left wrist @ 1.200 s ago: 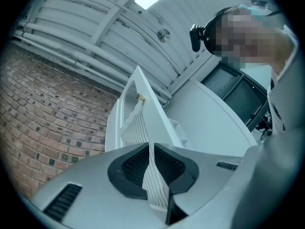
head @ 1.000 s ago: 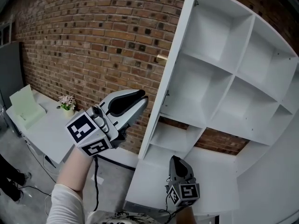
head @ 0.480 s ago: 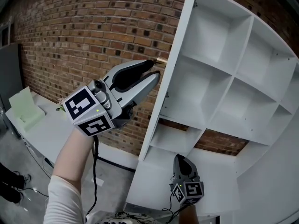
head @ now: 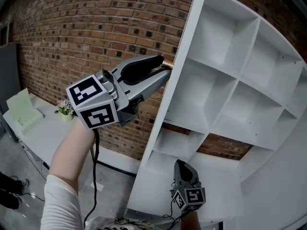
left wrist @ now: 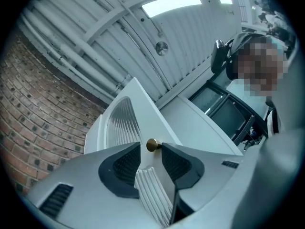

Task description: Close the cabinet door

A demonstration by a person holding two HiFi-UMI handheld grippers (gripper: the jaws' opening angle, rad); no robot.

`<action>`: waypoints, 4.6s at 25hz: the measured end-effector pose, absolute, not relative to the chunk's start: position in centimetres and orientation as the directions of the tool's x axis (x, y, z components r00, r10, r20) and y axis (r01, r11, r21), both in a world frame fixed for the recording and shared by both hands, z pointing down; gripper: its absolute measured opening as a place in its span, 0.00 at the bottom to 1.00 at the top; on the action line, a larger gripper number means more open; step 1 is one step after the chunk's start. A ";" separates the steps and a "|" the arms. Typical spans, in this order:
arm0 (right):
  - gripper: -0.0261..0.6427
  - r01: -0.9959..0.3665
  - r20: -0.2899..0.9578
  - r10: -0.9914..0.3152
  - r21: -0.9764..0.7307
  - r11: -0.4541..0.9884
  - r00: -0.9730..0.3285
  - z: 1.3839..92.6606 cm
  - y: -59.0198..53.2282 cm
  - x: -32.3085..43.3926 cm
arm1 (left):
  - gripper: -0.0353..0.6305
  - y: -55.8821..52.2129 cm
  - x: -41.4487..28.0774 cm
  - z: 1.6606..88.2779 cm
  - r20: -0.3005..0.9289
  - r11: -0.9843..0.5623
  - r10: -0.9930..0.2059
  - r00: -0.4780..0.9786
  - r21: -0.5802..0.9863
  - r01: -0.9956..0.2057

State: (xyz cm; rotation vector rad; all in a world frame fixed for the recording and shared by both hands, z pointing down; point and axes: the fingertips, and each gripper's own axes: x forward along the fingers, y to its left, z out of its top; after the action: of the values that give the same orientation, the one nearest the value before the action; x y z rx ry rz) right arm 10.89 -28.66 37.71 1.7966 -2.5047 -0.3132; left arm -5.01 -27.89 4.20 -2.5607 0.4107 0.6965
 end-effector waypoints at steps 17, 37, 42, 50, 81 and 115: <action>0.05 -0.954 -0.039 -0.965 0.164 0.251 -0.260 41.1 -27.9 9.7 | 0.21 -26.4 -1.8 3.9 -0.383 -0.804 -0.007 0.924 -0.546 -0.233; 0.05 -0.944 -0.056 -0.944 0.073 0.322 -0.326 39.9 -28.0 20.8 | 0.19 -25.3 8.4 3.8 -0.399 -0.733 -0.169 0.901 -0.561 -0.385; 0.05 -0.937 -0.050 -0.938 0.087 0.338 -0.343 39.9 -28.6 23.3 | 0.19 -25.8 11.8 3.8 -0.399 -0.671 -0.233 0.887 -0.594 -0.444; 0.05 -0.935 -0.081 -0.933 0.080 0.345 -0.351 38.4 -29.6 28.6 | 0.19 -28.9 18.7 3.7 -0.394 -0.580 -0.381 0.836 -0.603 -0.548; 0.05 -0.889 -0.069 -0.887 0.079 0.451 -0.456 38.9 -37.5 36.3 | 0.19 -42.2 30.1 3.7 -0.403 -0.361 -0.624 0.669 -0.611 -0.705; 0.05 -0.918 -0.003 -0.918 0.040 0.395 -0.396 42.7 -33.8 30.3 | 0.16 -39.2 24.6 10.8 -0.406 -0.470 -0.560 0.722 -0.562 -0.681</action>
State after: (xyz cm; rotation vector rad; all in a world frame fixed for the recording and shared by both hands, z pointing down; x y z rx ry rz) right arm 30.34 -33.82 42.73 1.7161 -2.6075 -0.0538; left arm 24.55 -39.24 10.82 -2.1953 0.9346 0.2135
